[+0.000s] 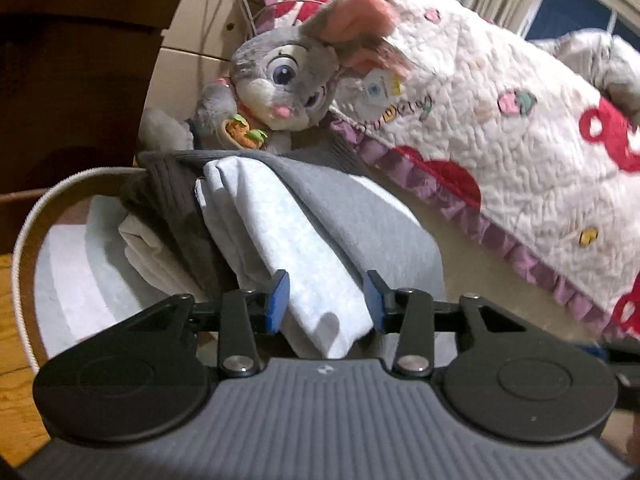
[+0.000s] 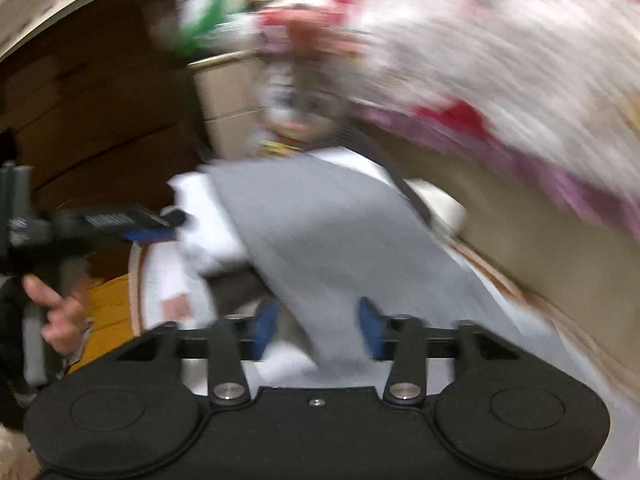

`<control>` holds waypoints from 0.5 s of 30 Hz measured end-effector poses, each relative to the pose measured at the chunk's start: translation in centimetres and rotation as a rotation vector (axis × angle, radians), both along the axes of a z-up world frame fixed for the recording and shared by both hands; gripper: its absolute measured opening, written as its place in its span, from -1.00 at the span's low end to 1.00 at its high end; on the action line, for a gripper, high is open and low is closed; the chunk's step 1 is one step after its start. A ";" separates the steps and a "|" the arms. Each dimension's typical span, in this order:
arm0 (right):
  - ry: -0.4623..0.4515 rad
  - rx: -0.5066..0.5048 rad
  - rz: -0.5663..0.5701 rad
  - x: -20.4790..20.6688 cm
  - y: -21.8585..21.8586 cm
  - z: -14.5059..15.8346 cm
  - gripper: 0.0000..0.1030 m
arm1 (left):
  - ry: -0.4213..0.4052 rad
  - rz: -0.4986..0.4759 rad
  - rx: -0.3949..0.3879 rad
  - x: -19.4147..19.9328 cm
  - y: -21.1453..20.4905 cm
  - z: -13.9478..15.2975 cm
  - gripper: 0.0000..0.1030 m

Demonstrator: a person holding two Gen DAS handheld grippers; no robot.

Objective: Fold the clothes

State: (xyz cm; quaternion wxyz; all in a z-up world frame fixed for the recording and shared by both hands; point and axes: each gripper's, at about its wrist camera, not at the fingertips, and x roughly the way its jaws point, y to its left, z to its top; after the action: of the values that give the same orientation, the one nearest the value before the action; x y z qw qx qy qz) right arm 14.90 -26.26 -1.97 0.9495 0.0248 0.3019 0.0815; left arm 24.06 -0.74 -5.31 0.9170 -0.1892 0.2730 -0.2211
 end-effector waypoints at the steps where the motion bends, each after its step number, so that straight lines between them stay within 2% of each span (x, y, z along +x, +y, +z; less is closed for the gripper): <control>1: -0.005 -0.032 0.042 1.8 1.7 0.8 -0.58 | 0.008 -0.002 -0.025 0.2 0.3 -0.1 -0.25; 3: -0.023 -0.103 0.113 5.3 5.0 2.1 -0.58 | 0.027 -0.014 -0.070 0.2 1.2 -0.5 -0.26; 4: -0.037 -0.155 0.148 7.1 6.8 2.3 -0.57 | 0.036 -0.009 -0.065 0.2 1.4 -0.7 -0.26; 7: -0.032 -0.272 0.254 11.0 10.3 1.8 -0.52 | 0.047 0.012 -0.009 0.3 1.9 -1.1 -0.26; 8: -0.001 -0.290 0.298 12.2 11.2 1.3 -0.63 | 0.048 0.019 0.013 0.4 2.1 -1.2 -0.26; 11: -0.034 -0.367 0.277 14.1 12.7 -0.6 -0.53 | 0.056 0.005 -0.037 0.8 3.6 -1.7 -0.26; 12: -0.043 -0.383 0.253 14.5 12.8 -1.3 -0.52 | 0.049 0.006 -0.042 0.8 3.9 -1.8 -0.26; 14: -0.066 -0.418 0.203 15.2 12.9 -2.3 -0.33 | 0.030 0.010 -0.031 0.7 4.3 -1.8 -0.26; 15: -0.082 -0.439 0.189 15.4 13.1 -2.7 -0.32 | 0.026 0.009 -0.025 0.7 4.3 -1.8 -0.26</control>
State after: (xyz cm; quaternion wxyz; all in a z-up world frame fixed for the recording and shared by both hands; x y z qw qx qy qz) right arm 30.31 -13.12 -4.63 0.9318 -0.2137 0.2746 0.1033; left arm 24.72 3.56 -7.14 0.9118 -0.2049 0.2813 -0.2180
